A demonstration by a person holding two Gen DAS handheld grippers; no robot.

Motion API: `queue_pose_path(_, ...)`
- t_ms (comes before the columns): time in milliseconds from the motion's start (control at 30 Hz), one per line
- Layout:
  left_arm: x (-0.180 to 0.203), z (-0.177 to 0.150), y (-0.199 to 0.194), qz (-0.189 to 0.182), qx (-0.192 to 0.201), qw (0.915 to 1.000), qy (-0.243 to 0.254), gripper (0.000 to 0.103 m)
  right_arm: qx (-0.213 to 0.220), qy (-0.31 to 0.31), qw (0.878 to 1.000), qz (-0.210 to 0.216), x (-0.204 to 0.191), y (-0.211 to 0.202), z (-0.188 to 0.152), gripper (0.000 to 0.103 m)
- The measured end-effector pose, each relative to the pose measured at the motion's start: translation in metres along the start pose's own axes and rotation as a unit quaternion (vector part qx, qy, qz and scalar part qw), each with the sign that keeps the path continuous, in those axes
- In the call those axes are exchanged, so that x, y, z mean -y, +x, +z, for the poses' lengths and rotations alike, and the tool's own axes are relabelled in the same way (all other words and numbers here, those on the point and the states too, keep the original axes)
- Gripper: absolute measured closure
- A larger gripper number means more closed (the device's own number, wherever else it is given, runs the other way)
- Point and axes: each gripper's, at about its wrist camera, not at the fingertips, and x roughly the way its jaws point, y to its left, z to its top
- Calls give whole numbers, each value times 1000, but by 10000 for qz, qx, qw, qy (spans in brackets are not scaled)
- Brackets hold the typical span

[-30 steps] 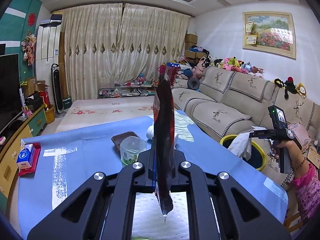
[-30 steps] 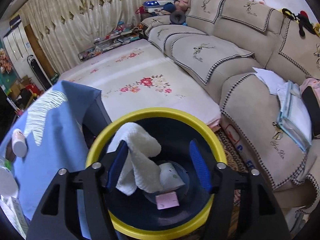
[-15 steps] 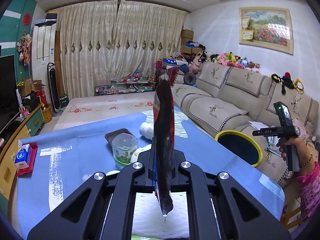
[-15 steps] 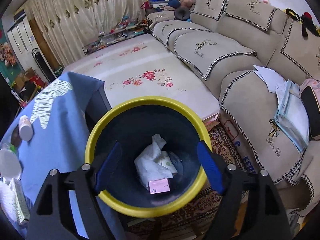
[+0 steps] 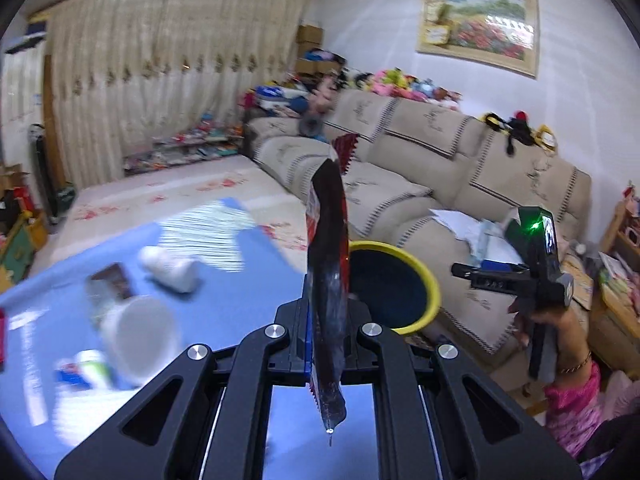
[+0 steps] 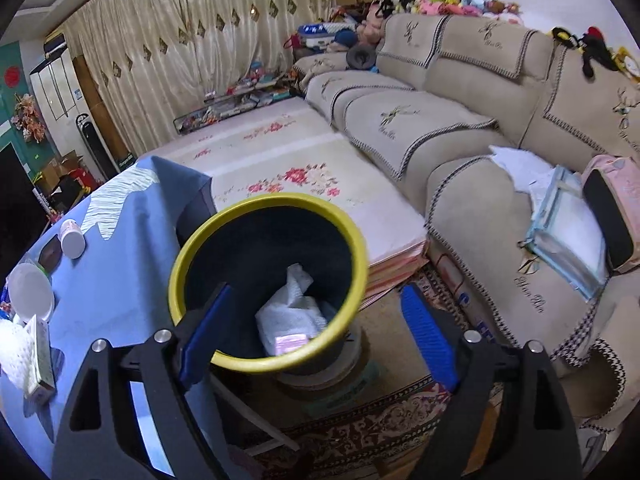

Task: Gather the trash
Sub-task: 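Carry the red wrapper over the bin and open the left gripper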

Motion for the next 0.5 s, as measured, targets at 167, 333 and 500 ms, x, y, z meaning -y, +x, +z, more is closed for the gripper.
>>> queue_pose_path(167, 45, 12, 63, -407, -433, 9982, -72, 95, 171, 85, 9998, -98, 24, -14, -9, 22)
queue_pose_path(333, 77, 20, 132, -490, -863, 9950, -83, 95, 200, 350, 9990, -214, 53, -15, -18, 22)
queue_pose_path(500, 95, 26, 198, -401, -1247, 9913, -82, 95, 198, 606, 9977, -232, 73, -11, -21, 22)
